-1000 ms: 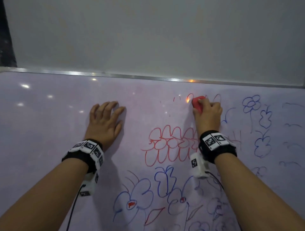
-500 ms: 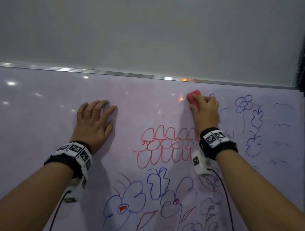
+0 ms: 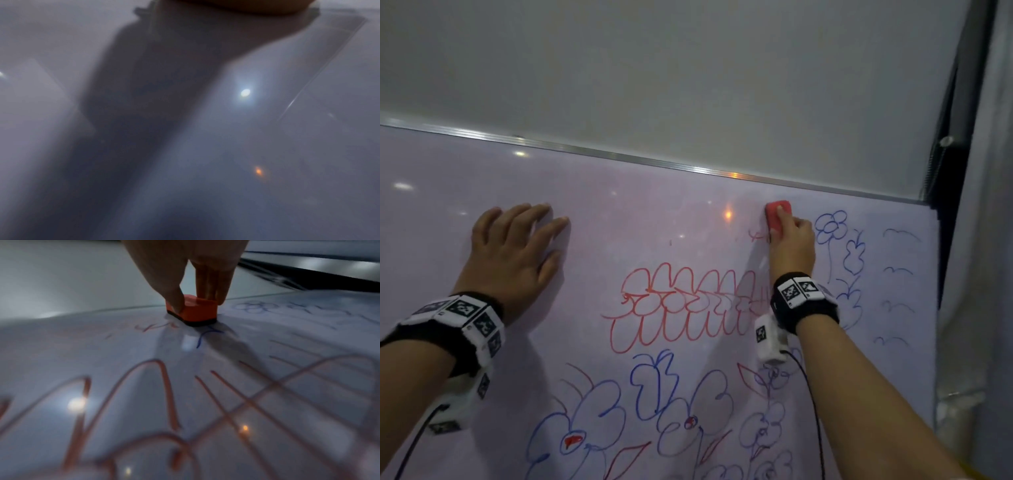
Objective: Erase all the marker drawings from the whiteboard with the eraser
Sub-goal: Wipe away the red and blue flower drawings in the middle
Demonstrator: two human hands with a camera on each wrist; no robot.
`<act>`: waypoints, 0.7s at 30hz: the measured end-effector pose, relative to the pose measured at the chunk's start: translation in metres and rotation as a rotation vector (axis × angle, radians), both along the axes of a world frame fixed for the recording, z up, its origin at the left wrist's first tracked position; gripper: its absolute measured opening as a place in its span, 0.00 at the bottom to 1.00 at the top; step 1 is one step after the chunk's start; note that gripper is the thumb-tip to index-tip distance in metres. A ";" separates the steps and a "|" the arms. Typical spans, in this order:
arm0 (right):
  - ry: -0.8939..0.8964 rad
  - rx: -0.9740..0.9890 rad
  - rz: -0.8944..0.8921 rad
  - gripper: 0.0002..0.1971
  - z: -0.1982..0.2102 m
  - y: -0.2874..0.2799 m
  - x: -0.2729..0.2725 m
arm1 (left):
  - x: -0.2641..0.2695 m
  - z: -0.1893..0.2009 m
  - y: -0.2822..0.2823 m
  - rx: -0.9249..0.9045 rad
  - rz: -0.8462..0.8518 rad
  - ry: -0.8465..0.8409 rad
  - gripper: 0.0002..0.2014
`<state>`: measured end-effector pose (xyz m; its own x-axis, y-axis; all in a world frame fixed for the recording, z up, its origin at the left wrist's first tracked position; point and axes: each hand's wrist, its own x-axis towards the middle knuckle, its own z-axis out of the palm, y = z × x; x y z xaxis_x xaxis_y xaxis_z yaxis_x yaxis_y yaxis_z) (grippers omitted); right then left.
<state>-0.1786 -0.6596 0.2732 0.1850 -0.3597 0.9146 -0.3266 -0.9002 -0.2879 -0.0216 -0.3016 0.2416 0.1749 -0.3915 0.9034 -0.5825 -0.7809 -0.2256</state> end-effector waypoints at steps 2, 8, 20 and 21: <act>-0.145 0.187 0.032 0.19 0.004 -0.012 0.000 | 0.000 0.000 -0.001 -0.011 0.001 0.001 0.26; 0.013 -0.108 0.250 0.18 -0.022 0.071 0.017 | -0.003 0.000 -0.001 -0.022 -0.010 -0.016 0.26; -0.064 0.082 0.176 0.22 -0.036 0.029 0.010 | -0.001 0.001 -0.001 -0.025 0.002 -0.040 0.25; -0.022 0.007 0.177 0.22 -0.048 0.029 0.010 | -0.001 0.000 -0.001 -0.029 -0.003 -0.040 0.25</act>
<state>-0.1684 -0.6311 0.2250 0.2260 -0.3293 0.9168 -0.1563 -0.9412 -0.2995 -0.0225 -0.3029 0.2420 0.1370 -0.3656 0.9206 -0.5758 -0.7856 -0.2263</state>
